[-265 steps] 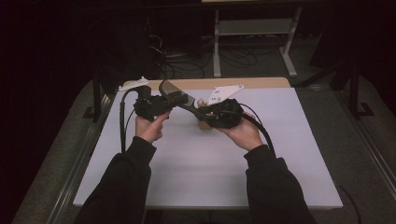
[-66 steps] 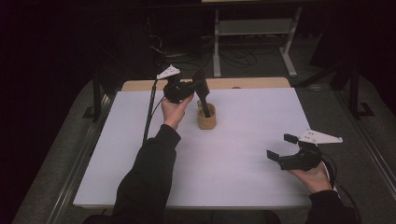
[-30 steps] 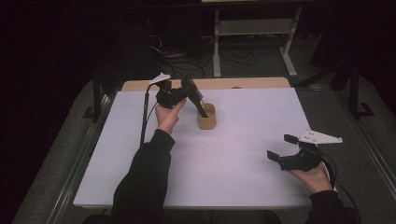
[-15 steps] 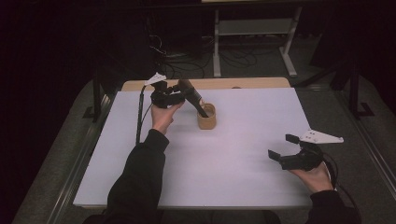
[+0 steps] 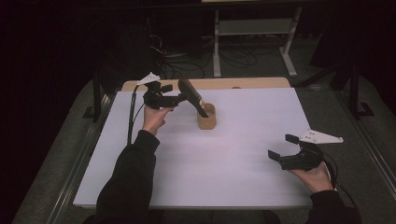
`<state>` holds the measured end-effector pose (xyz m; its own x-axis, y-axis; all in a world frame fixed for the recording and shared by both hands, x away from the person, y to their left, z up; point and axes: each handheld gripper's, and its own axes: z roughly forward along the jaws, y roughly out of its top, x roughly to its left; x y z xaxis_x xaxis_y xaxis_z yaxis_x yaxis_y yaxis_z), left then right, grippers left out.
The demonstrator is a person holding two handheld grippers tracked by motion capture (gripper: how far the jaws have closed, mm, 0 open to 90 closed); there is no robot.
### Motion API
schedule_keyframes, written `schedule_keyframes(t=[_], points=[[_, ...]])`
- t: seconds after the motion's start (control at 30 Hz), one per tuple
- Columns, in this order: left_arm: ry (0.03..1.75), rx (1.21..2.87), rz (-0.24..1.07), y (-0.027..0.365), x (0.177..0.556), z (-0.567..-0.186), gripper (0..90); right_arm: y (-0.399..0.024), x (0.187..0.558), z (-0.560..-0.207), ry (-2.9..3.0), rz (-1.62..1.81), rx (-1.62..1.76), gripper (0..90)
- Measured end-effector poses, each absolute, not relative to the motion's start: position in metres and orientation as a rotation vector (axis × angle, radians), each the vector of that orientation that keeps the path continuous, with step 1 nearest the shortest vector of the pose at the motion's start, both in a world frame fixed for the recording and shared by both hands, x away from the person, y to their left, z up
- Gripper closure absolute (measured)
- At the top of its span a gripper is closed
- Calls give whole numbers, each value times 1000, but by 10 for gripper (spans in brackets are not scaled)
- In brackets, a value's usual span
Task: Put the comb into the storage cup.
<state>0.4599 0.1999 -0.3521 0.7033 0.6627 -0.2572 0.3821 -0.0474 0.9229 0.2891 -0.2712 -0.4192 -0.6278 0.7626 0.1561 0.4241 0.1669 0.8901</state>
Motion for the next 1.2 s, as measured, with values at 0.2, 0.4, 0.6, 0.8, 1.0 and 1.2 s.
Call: schedule_keyframes(t=[0.2,0.4,0.6,0.8,1.0,1.2], points=[[843,1664,296,214,453,-350,0,-271,289,-419,2125,1443,1134,0],[837,1676,297,224,448,-351,0,-270,290,-420,2129,1436,1135,0],[835,1691,299,229,444,-352,0,-270,290,-420,2131,1434,1133,0],[832,1699,311,234,438,-352,0,-270,290,-420,2132,1434,1132,0],[831,1699,313,239,434,-354,0,-270,290,-420,2134,1430,1129,0],[841,1698,306,247,427,-362,0,-270,290,-420,2137,1426,1131,0]])
